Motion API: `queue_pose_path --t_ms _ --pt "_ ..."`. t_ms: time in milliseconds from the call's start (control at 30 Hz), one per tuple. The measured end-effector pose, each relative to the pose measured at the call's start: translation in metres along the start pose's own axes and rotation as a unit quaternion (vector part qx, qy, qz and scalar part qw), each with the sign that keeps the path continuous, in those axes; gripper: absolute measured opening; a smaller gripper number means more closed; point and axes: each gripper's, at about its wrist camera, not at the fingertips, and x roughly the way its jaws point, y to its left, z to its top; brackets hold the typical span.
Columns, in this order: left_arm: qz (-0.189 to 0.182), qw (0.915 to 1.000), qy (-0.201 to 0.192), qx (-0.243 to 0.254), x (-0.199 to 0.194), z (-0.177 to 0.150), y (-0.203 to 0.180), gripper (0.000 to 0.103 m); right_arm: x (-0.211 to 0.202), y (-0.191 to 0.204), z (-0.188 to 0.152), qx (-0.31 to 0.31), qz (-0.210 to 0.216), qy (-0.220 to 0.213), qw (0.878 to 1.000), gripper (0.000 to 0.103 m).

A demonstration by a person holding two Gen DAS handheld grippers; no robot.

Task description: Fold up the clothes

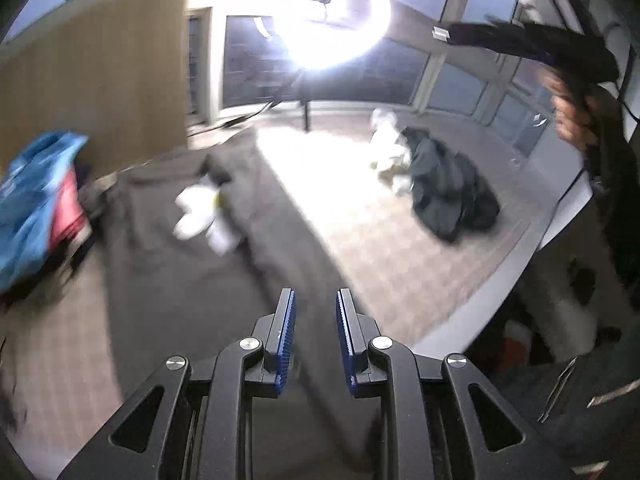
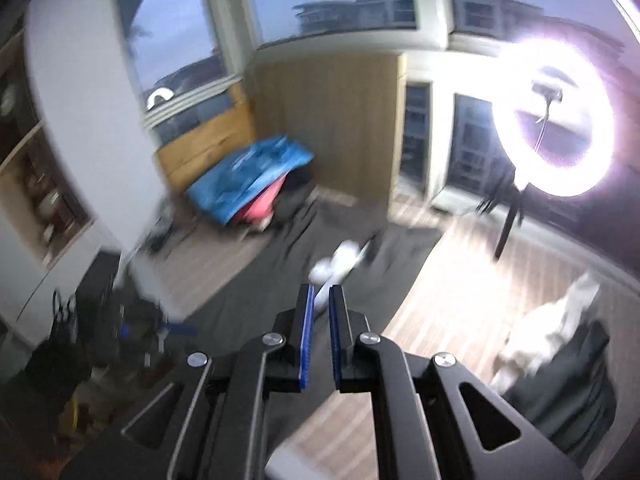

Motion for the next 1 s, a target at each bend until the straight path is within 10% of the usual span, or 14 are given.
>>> queue_pose_path --t_ms 133,433,533,600,733,1000 --pt "-0.007 0.9995 0.02 0.022 0.078 0.062 0.022 0.02 0.091 -0.048 0.038 0.007 -0.017 0.028 0.999 0.008" --pt "0.004 0.9861 0.157 -0.053 0.256 0.077 0.112 0.012 0.328 -0.123 -0.03 0.064 0.02 0.174 0.982 0.008" --pt "0.007 0.9879 0.143 -0.059 0.249 0.096 0.134 0.007 0.346 -0.133 -0.038 0.056 0.018 0.186 0.981 0.008" --pt "0.028 0.9934 0.103 -0.041 0.235 0.124 0.144 0.031 0.348 -0.144 -0.036 0.049 0.001 0.171 0.984 0.008" --pt "0.044 0.9964 0.062 -0.036 0.255 0.175 0.167 0.043 0.347 -0.175 -0.022 0.085 0.0 0.129 0.988 0.008" --pt "0.062 0.9915 0.114 -0.014 0.325 0.199 0.191 0.043 0.366 -0.208 -0.026 0.119 0.0 0.129 0.984 0.03"
